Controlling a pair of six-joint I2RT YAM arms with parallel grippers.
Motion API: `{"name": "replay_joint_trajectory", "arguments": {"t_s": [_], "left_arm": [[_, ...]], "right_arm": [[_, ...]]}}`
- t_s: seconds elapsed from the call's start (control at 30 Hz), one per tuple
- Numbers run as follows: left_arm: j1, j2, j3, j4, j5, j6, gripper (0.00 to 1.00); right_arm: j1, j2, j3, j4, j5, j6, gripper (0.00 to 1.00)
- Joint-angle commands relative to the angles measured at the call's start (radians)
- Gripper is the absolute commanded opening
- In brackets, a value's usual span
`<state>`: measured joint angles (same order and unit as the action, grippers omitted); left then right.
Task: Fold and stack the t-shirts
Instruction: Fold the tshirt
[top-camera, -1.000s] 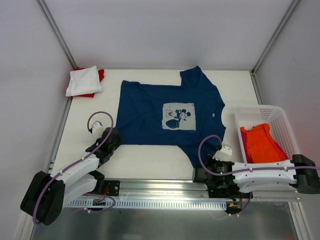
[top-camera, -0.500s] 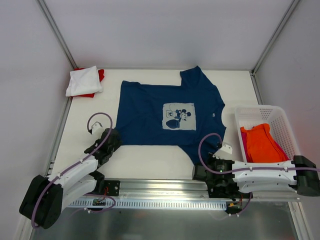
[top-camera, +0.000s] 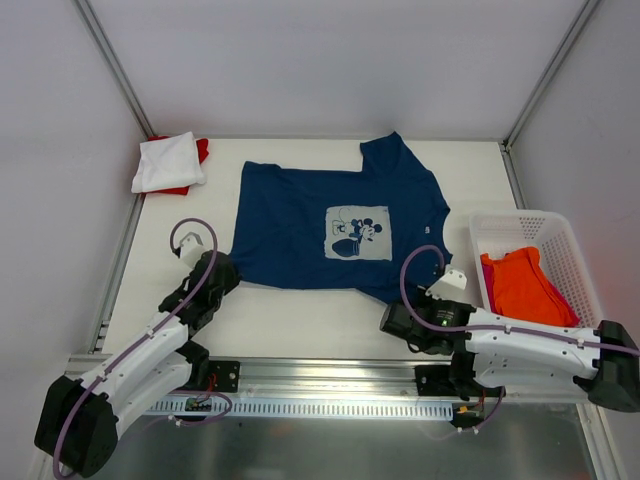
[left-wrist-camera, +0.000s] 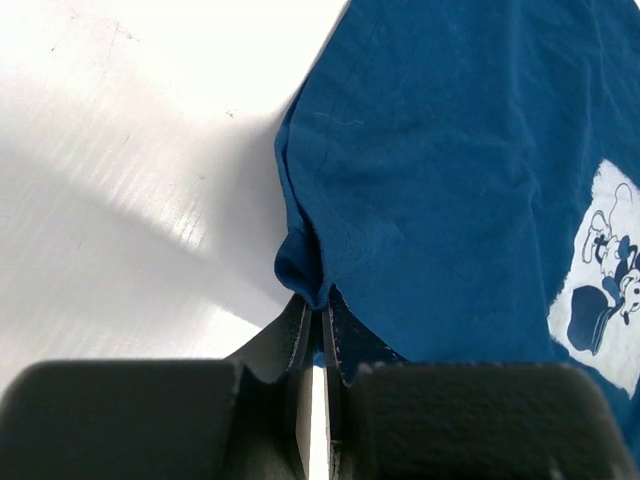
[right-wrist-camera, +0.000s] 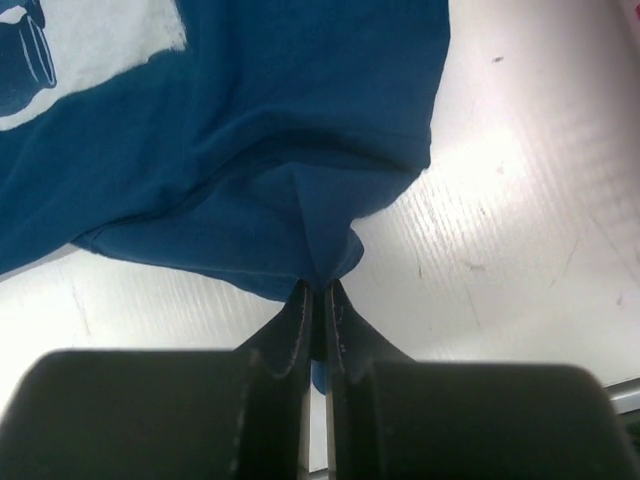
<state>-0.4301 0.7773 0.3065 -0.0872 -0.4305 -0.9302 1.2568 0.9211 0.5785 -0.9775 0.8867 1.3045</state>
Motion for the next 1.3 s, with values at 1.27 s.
{"name": "replay_joint_trajectory", "arguments": {"t_s": [1.27], "left_arm": [[0.088, 0.276, 0.232, 0.165, -0.06, 0.145, 0.0]], "right_arm": [[-0.671, 0.677, 0.592, 0.537, -0.203, -0.956, 0.0]]}}
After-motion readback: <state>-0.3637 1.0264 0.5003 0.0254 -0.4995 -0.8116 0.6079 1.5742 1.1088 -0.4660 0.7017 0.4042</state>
